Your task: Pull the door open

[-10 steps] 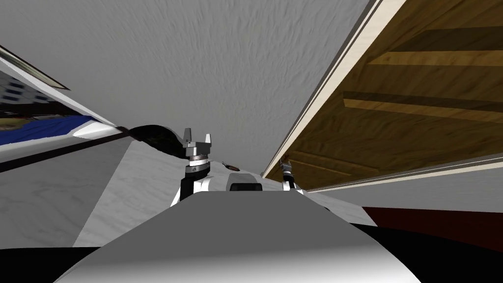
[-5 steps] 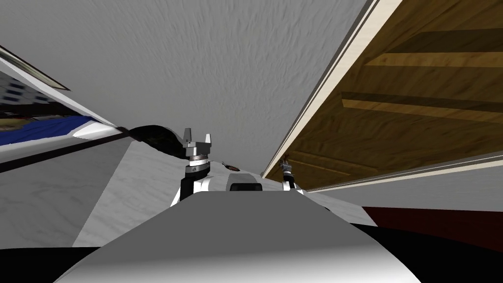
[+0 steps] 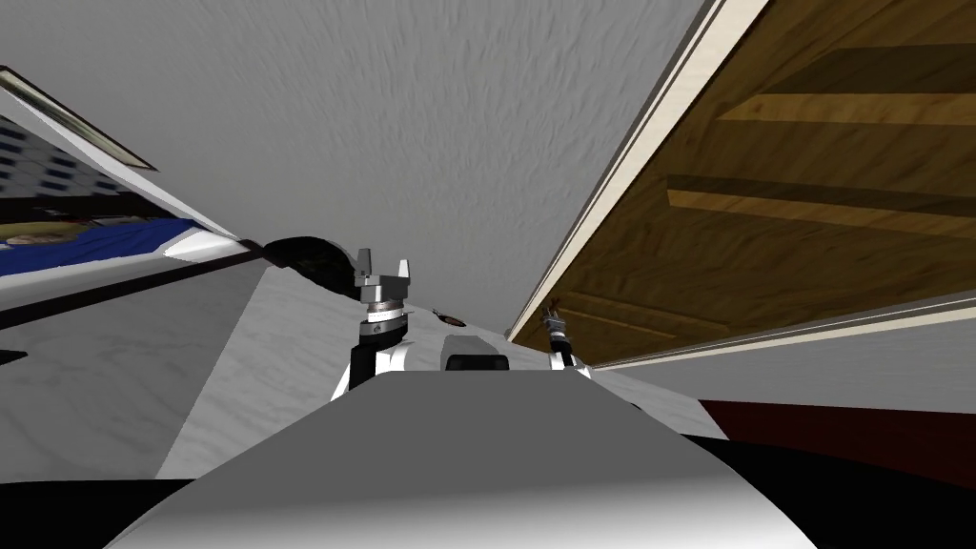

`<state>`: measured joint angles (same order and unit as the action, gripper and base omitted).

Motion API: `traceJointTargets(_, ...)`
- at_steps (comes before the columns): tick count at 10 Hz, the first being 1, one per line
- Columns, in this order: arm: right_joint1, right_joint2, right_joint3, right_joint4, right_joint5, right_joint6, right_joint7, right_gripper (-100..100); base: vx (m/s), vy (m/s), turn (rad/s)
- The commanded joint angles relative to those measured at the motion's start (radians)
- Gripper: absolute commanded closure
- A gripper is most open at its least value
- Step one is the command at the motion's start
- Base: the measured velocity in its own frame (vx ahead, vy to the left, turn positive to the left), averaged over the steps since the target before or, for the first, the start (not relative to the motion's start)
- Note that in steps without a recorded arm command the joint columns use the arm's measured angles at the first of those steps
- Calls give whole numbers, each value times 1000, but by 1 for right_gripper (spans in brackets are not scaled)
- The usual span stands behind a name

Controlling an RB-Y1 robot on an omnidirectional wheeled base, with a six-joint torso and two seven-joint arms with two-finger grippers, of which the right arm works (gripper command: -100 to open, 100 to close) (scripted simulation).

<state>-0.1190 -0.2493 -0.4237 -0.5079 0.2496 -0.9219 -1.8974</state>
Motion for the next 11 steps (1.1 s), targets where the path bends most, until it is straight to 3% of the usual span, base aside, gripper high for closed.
traceJointTargets(1, 4, -10, 13, 22, 21, -24, -25, 100, -231, 11, 45)
traceJointTargets(5, 27, -31, 53, 16, 80, -62, -97, 100, -225, -54, 64)
traceJointTargets(6, 26, -26, 48, 8, 71, -50, -86, 100, -100, -14, 22)
traceJointTargets(11, 73, -58, 98, -5, 158, -137, -176, 100, -207, -67, 44)
